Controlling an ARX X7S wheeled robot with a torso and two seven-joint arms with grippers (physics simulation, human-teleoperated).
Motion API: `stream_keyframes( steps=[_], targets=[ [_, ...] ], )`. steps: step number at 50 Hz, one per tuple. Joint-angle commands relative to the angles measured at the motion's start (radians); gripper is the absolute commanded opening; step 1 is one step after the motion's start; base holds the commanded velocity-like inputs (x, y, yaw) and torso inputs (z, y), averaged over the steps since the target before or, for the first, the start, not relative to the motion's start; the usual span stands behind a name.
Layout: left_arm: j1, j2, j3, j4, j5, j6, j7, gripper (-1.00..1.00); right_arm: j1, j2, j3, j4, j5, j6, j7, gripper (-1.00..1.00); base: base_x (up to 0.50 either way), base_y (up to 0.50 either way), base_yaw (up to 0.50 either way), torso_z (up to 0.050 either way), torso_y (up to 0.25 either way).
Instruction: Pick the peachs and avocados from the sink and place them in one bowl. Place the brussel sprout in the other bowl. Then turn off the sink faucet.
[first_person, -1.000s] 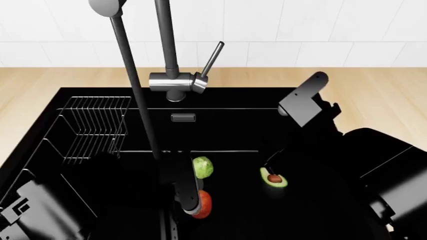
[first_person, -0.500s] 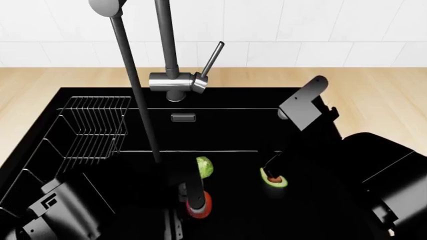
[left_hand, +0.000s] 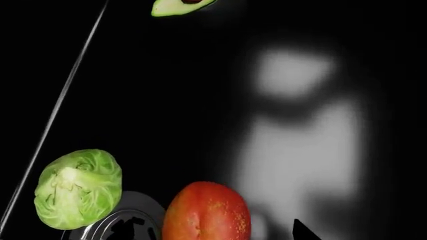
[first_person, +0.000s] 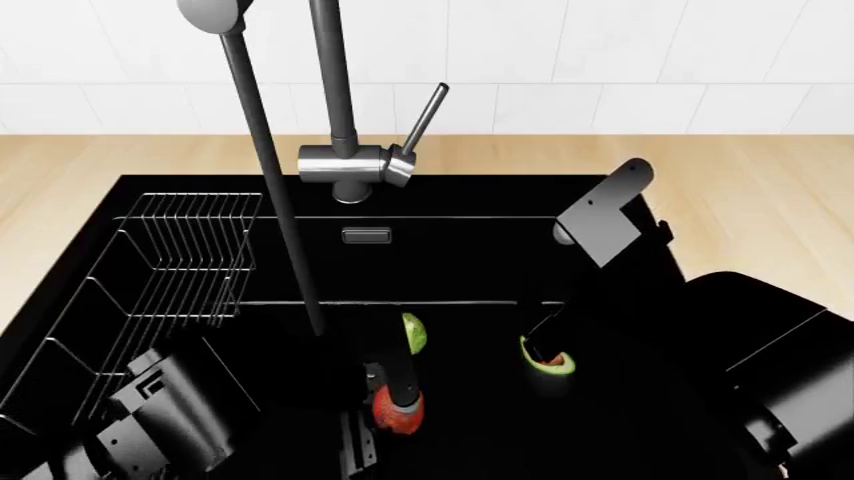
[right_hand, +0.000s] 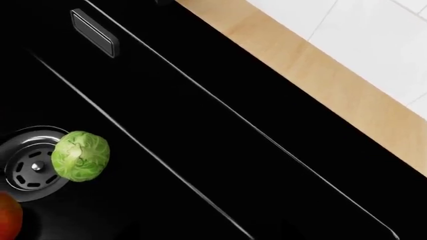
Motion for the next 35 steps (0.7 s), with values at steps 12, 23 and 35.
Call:
stream_keyframes(
  steps=[12, 23, 35],
  targets=[
    [0.017, 0.055, 0.050, -0.193, 0.045, 0.120, 0.002, 1.00, -0.009, -0.003, 0.005, -0.004, 0.011, -0.002, 0.007, 1.00, 0.00, 0.00, 0.00, 0.000, 0.000],
    [0.032, 0.075, 0.070, -0.264, 0.059, 0.159, 0.001, 1.00, -0.013, -0.007, 0.008, -0.001, 0.016, -0.010, 0.009, 1.00, 0.00, 0.00, 0.00, 0.000, 0.000],
    [0.050, 0.062, 0.084, -0.222, 0.063, 0.191, 0.001, -1.00, -0.022, -0.007, 0.011, 0.003, 0.020, -0.018, 0.012, 1.00, 0.00, 0.00, 0.00, 0.000, 0.000]
  ],
)
